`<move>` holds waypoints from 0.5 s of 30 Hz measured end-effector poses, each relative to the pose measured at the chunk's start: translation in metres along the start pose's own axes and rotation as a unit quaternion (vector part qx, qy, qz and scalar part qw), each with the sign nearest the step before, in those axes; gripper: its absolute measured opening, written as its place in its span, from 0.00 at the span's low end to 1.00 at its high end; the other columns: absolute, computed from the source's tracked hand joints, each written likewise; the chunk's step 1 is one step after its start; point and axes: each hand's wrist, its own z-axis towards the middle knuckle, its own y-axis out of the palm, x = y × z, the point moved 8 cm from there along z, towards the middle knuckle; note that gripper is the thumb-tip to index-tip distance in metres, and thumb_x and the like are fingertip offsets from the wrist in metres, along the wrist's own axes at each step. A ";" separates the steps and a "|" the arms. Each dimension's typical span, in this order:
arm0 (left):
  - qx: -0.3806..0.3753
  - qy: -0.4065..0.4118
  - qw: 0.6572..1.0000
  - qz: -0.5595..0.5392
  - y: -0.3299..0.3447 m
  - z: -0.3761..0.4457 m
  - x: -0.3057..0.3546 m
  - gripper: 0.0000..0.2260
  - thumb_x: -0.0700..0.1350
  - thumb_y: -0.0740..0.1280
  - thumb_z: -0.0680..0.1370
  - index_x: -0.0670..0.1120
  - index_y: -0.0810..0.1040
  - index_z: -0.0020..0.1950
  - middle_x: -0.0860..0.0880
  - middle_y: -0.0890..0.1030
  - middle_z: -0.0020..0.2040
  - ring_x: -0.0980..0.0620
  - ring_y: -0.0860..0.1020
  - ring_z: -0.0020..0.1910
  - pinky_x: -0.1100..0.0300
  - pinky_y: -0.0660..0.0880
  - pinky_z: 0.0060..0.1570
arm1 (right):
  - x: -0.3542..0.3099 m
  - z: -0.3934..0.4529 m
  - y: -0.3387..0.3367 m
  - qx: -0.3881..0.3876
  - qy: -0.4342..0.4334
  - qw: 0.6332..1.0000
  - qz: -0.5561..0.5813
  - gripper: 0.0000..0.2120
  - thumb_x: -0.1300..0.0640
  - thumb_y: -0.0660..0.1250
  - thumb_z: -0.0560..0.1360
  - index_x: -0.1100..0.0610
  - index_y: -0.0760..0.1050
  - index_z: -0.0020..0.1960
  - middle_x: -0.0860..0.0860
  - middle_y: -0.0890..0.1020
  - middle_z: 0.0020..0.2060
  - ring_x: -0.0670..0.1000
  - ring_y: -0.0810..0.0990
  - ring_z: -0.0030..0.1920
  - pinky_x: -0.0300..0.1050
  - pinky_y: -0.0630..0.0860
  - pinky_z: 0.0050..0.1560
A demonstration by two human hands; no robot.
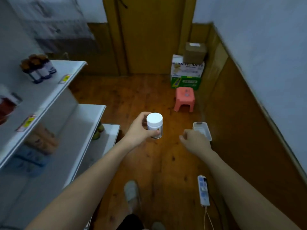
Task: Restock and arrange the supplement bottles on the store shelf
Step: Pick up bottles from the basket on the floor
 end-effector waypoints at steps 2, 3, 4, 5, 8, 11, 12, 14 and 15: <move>-0.036 0.000 0.999 0.009 0.024 0.035 -0.007 0.27 0.39 0.79 0.69 0.50 0.72 0.64 0.55 0.78 0.59 0.58 0.76 0.58 0.70 0.76 0.50 | 0.025 0.021 0.003 -0.004 0.025 1.000 -0.011 0.11 0.47 0.60 0.81 0.54 0.76 0.51 0.49 0.80 0.40 0.50 0.80 0.42 0.51 0.81 0.45; -0.054 -0.002 0.998 0.015 0.035 0.054 -0.012 0.27 0.39 0.79 0.69 0.50 0.72 0.64 0.55 0.77 0.59 0.58 0.76 0.58 0.70 0.76 0.50 | 0.037 0.035 0.005 -0.006 0.039 0.999 -0.015 0.11 0.47 0.60 0.81 0.54 0.76 0.51 0.50 0.80 0.42 0.51 0.80 0.43 0.51 0.80 0.46; -0.076 -0.005 0.997 0.023 0.048 0.078 -0.019 0.27 0.39 0.79 0.70 0.50 0.71 0.64 0.56 0.77 0.59 0.57 0.76 0.58 0.68 0.77 0.51 | 0.050 0.051 0.007 -0.007 0.055 0.998 -0.015 0.12 0.47 0.60 0.81 0.54 0.76 0.52 0.50 0.81 0.42 0.51 0.80 0.44 0.51 0.80 0.46; -0.088 -0.006 0.996 0.030 0.056 0.093 -0.023 0.27 0.39 0.79 0.70 0.50 0.71 0.64 0.56 0.76 0.59 0.57 0.75 0.58 0.66 0.77 0.52 | 0.057 0.062 0.009 -0.008 0.064 0.998 -0.011 0.12 0.47 0.61 0.81 0.54 0.77 0.52 0.50 0.81 0.42 0.51 0.81 0.44 0.51 0.81 0.46; -0.130 -0.007 0.990 0.048 0.086 0.158 -0.039 0.26 0.39 0.79 0.69 0.49 0.71 0.62 0.56 0.75 0.57 0.56 0.75 0.57 0.65 0.76 0.52 | 0.088 0.109 0.013 -0.004 0.118 0.993 0.009 0.11 0.48 0.61 0.81 0.54 0.77 0.52 0.50 0.81 0.42 0.51 0.80 0.43 0.52 0.81 0.47; -0.183 -0.012 0.980 0.070 0.117 0.217 -0.053 0.26 0.42 0.80 0.69 0.49 0.69 0.60 0.55 0.74 0.56 0.53 0.75 0.56 0.65 0.74 0.49 | 0.117 0.147 0.011 -0.010 0.180 0.983 0.028 0.09 0.49 0.60 0.81 0.53 0.75 0.49 0.50 0.80 0.41 0.52 0.79 0.42 0.50 0.79 0.44; -0.201 -0.015 0.976 0.077 0.127 0.234 -0.056 0.26 0.43 0.80 0.69 0.49 0.69 0.60 0.54 0.74 0.56 0.52 0.75 0.56 0.63 0.75 0.49 | 0.126 0.158 0.011 -0.012 0.199 0.979 0.035 0.08 0.50 0.60 0.81 0.52 0.74 0.48 0.50 0.80 0.41 0.52 0.79 0.41 0.49 0.78 0.43; -0.227 -0.024 0.970 0.087 0.146 0.267 -0.062 0.27 0.46 0.80 0.69 0.51 0.68 0.60 0.53 0.74 0.56 0.51 0.75 0.57 0.59 0.77 0.49 | 0.145 0.177 0.011 -0.016 0.235 0.970 0.057 0.08 0.49 0.60 0.81 0.52 0.74 0.46 0.50 0.80 0.40 0.53 0.79 0.42 0.49 0.77 0.42; -0.235 -0.032 0.967 0.089 0.154 0.281 -0.065 0.28 0.47 0.80 0.69 0.51 0.67 0.61 0.53 0.74 0.57 0.51 0.76 0.57 0.61 0.77 0.48 | 0.155 0.186 0.011 -0.018 0.250 0.966 0.067 0.08 0.49 0.60 0.80 0.51 0.74 0.46 0.50 0.80 0.40 0.54 0.80 0.42 0.50 0.78 0.42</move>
